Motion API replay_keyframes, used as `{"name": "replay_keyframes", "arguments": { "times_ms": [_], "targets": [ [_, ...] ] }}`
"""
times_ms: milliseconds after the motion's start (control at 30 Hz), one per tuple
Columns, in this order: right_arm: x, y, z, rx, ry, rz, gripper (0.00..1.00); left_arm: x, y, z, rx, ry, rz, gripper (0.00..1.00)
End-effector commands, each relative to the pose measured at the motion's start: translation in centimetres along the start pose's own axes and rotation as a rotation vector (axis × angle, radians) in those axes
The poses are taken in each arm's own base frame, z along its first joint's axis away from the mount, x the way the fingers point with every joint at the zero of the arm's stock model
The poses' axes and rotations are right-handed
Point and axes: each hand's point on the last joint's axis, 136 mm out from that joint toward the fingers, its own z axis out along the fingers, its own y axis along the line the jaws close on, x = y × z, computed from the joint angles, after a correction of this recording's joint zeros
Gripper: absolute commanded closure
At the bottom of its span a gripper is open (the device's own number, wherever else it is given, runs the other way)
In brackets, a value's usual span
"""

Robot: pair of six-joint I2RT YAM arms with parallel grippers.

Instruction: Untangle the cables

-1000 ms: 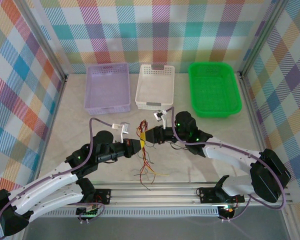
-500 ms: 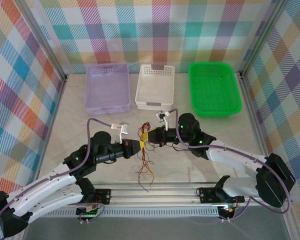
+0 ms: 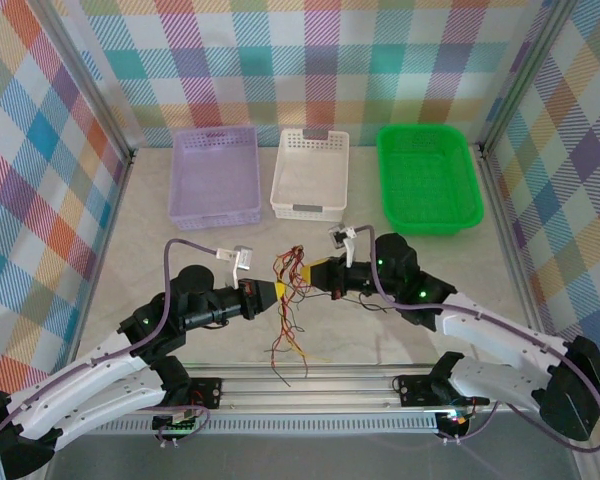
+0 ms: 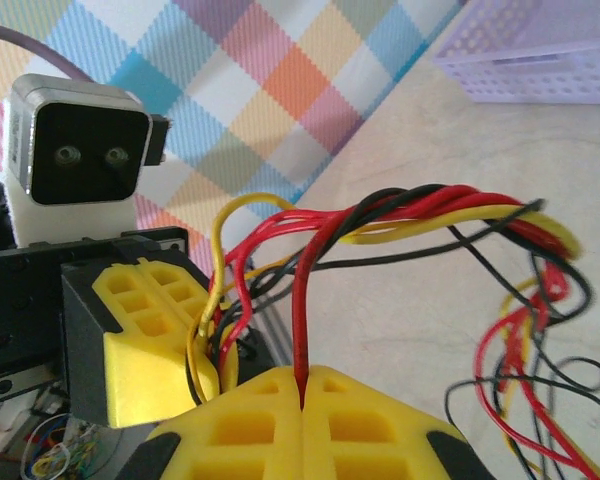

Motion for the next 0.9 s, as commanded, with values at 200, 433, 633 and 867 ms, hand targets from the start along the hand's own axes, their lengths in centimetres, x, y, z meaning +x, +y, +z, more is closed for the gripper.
{"name": "replay_keyframes", "arguments": {
  "times_ms": [200, 433, 633, 867],
  "targets": [
    [-0.8, -6.1, -4.9, 0.325, -0.079, 0.081, 1.00, -2.2, -0.7, -3.1, -0.090, -0.065, 0.093, 1.00],
    [-2.7, -8.7, -10.2, 0.482, -0.206, 0.169, 1.00, -2.6, 2.0, -5.0, -0.288, -0.060, 0.111, 1.00],
    [-3.9, -9.2, -13.2, 0.564, -0.243, 0.192, 1.00, -3.7, 4.1, -6.7, -0.468, -0.086, 0.127, 1.00],
    [-4.5, -10.1, -16.6, 0.726, -0.251, 0.215, 1.00, -5.7, 6.1, -8.9, -0.682, -0.113, 0.160, 1.00]
  ]
}}
